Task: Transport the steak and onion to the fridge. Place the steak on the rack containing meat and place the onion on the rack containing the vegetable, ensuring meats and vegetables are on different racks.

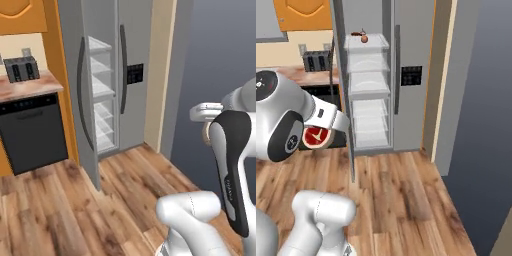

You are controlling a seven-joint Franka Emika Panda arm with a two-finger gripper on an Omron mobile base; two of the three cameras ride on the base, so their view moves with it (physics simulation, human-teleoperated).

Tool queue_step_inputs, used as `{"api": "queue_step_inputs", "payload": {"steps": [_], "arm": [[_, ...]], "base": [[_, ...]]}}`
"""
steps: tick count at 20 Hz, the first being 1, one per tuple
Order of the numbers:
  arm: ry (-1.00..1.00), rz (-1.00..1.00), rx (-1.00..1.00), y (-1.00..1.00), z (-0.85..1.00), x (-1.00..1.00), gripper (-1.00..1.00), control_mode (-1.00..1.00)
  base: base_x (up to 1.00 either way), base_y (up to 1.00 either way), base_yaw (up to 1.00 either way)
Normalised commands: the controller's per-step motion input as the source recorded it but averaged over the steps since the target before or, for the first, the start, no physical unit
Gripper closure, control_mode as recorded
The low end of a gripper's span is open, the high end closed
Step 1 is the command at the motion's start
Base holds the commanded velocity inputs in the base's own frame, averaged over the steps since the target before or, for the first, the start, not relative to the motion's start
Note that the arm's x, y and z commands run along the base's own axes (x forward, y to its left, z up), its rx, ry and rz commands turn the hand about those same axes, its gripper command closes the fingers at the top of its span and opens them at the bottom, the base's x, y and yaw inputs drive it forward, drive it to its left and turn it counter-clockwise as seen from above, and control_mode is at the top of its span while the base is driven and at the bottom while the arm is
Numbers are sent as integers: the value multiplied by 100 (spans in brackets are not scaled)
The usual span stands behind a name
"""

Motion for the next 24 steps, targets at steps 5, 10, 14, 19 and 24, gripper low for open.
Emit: {"api": "queue_step_inputs", "payload": {"steps": [5, 10, 14, 19, 24], "arm": [[0, 0, 0, 0, 0, 0, 100, 100], [0, 0, 0, 0, 0, 0, 100, 100], [0, 0, 0, 0, 0, 0, 100, 100], [0, 0, 0, 0, 0, 0, 100, 100], [0, 0, 0, 0, 0, 0, 100, 100]], "base": [[100, -19, 24], [100, -57, 41], [100, -63, 39], [100, -24, 18], [89, -16, 10]]}}
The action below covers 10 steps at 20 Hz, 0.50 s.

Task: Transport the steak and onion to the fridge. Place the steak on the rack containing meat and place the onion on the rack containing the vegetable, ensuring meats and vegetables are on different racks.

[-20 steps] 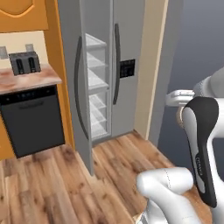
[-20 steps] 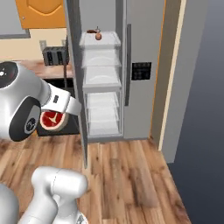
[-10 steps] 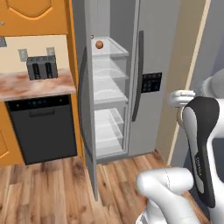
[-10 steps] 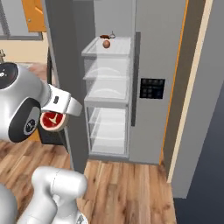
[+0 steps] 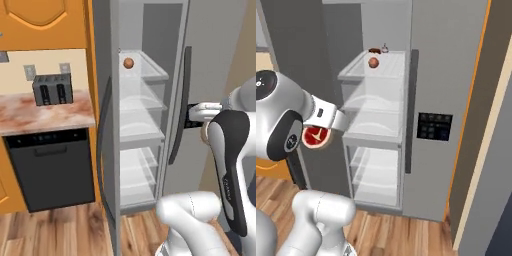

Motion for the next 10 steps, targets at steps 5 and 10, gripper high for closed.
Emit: {"api": "queue_step_inputs", "payload": {"steps": [5, 10], "arm": [[0, 0, 0, 0, 0, 0, 100, 100], [0, 0, 0, 0, 0, 0, 100, 100]], "base": [[33, -53, 10], [49, -9, 5]]}}
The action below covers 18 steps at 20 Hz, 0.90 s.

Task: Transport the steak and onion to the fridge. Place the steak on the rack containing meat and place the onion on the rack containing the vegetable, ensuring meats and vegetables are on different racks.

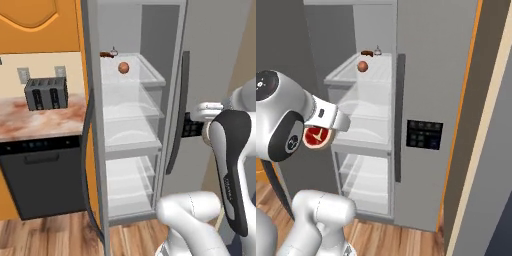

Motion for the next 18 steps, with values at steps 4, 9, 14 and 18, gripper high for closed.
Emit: {"api": "queue_step_inputs", "payload": {"steps": [4, 9, 14, 18], "arm": [[0, 0, 0, 0, 0, 0, 100, 100], [0, 0, 0, 0, 0, 0, 100, 100], [0, 0, 0, 0, 0, 0, 100, 100], [0, 0, 0, 0, 0, 0, 100, 100]], "base": [[96, -18, 9], [100, -23, 22], [97, 0, 21], [77, 0, 20]]}}
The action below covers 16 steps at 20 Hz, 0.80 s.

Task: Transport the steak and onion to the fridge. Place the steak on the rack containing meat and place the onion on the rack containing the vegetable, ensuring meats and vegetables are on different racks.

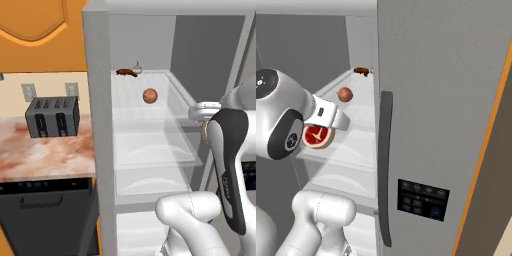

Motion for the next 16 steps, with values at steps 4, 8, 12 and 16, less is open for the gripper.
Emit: {"api": "queue_step_inputs", "payload": {"steps": [4, 8, 12, 16], "arm": [[0, 0, 0, 0, 0, 0, 100, 100], [0, 0, 0, 0, 0, 0, 100, 100], [0, 0, 0, 0, 0, 0, 100, 100], [-7, 12, 0, 0, 0, 41, 100, -100]], "base": [[31, 7, 17], [2, 11, 17], [14, 0, 19], [0, 0, 0]]}}
